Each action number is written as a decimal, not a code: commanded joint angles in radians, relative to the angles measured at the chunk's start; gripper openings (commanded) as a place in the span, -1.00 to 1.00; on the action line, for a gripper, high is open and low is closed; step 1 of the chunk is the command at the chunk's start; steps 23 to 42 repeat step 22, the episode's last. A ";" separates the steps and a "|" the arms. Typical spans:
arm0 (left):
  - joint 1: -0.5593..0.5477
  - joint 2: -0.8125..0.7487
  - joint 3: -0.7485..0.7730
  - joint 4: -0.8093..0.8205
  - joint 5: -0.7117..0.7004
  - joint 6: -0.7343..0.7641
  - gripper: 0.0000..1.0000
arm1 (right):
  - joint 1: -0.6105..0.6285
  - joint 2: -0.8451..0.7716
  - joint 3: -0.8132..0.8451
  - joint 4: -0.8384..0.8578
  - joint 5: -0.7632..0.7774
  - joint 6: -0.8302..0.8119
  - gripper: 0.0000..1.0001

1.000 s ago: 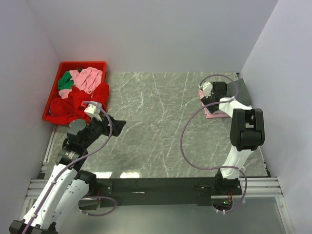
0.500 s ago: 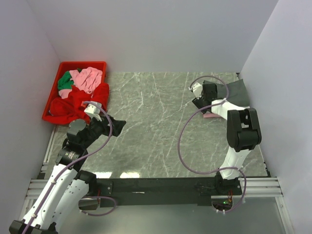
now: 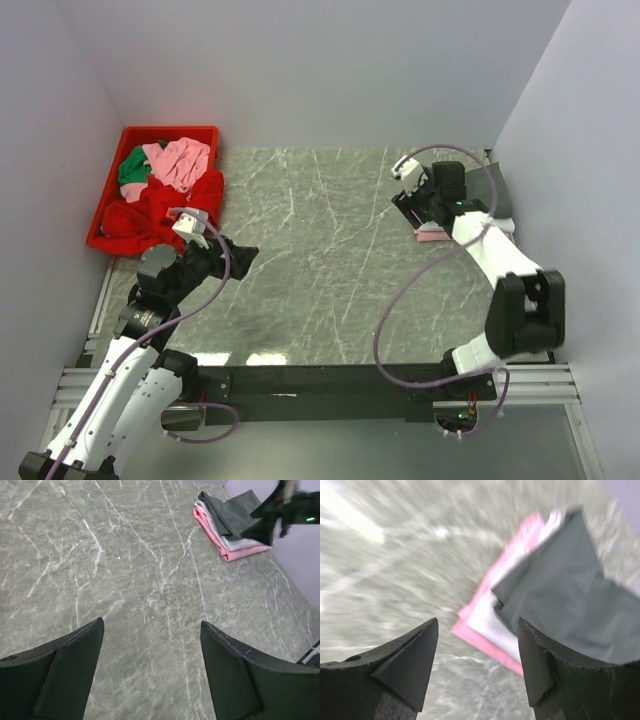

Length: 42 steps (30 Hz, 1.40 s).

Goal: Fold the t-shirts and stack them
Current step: Neatly place the folded tshirt to the corner, then reset both grippers

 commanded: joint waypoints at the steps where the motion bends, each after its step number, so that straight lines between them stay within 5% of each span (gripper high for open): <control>1: -0.001 -0.009 0.020 0.043 -0.013 -0.016 0.68 | -0.003 -0.143 0.048 -0.118 -0.251 0.053 0.43; 6: -0.001 0.014 0.057 0.023 -0.099 -0.069 0.87 | -0.008 -0.340 -0.019 -0.061 -0.293 0.151 0.53; 11: -0.001 0.044 0.123 -0.036 -0.218 -0.038 0.93 | -0.060 -0.459 -0.068 0.012 -0.174 0.419 1.00; 14: 0.001 0.050 0.155 -0.061 -0.269 -0.033 0.99 | -0.121 -0.481 -0.062 -0.033 -0.196 0.543 0.98; 17: 0.002 0.060 0.169 -0.081 -0.324 -0.021 0.99 | -0.144 -0.536 -0.096 0.007 0.016 0.683 0.98; 22: 0.001 0.062 0.155 -0.080 -0.321 -0.029 0.99 | -0.146 -0.652 -0.196 0.093 0.164 0.689 0.99; 42: 0.001 0.062 0.155 -0.080 -0.321 -0.029 0.99 | -0.146 -0.652 -0.196 0.093 0.164 0.689 0.99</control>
